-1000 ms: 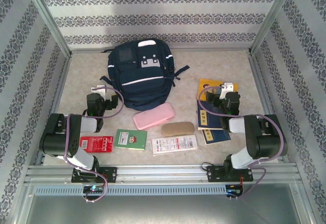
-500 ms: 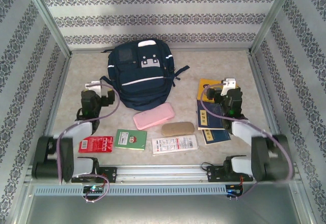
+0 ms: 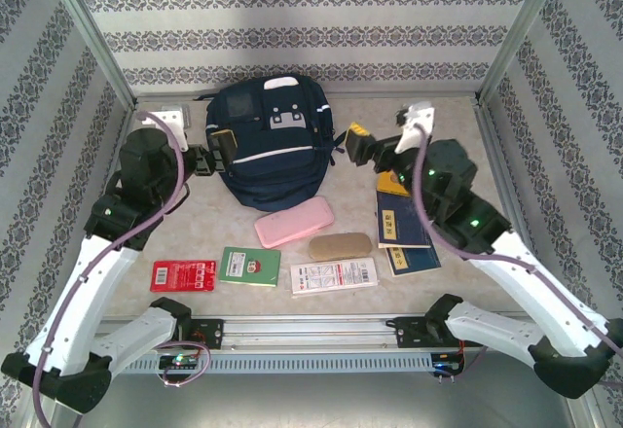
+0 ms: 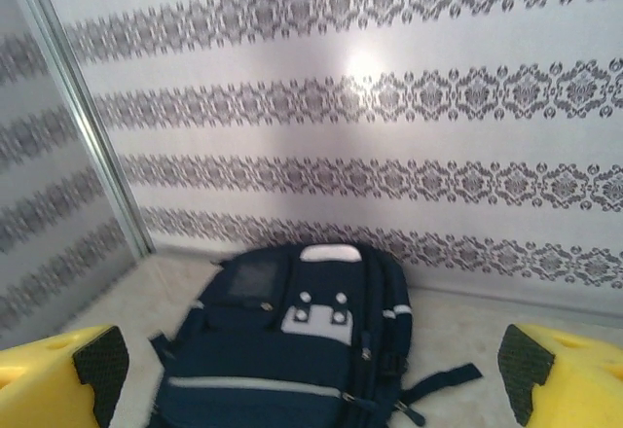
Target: Pack the student bag
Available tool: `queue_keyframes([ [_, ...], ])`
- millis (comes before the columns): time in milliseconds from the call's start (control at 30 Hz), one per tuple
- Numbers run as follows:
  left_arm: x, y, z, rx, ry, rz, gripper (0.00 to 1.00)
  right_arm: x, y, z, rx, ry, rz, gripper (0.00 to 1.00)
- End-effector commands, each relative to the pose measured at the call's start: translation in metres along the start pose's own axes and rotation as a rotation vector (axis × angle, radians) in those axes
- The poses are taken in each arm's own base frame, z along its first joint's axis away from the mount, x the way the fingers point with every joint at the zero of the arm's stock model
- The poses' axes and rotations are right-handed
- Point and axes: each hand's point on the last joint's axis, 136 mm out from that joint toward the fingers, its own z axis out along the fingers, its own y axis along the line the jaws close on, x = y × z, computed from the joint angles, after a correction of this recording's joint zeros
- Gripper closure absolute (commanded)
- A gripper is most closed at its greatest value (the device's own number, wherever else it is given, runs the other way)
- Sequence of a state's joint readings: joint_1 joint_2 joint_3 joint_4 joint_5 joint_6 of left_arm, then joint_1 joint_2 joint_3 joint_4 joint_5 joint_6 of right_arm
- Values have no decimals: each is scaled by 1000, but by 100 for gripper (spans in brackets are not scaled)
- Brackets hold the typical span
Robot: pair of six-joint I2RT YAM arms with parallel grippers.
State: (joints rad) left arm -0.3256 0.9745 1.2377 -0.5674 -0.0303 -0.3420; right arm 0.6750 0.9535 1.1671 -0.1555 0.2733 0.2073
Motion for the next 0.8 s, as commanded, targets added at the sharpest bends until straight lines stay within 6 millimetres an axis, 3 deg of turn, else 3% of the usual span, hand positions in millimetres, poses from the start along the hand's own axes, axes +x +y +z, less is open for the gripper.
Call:
queue_keyframes([
  [0,80,39,-3,-202,313,-137,1,51,-10,0,-54,231,246,2],
  [67,85,32,1,-147,330,-185,1,61,-9,14,-146,333,443,2],
  [200,97,32,10,-143,360,-230,1,118,-9,36,-2,544,523,2],
  [367,106,43,15,-211,389,-242,1,184,38,67,43,729,707,4],
  [467,111,53,19,-260,372,-249,1,220,53,83,124,826,778,5],
  [600,114,69,19,-336,348,-253,1,252,65,114,189,844,881,11],
  [767,99,87,-1,-384,177,-253,0,286,71,150,266,855,1001,14],
])
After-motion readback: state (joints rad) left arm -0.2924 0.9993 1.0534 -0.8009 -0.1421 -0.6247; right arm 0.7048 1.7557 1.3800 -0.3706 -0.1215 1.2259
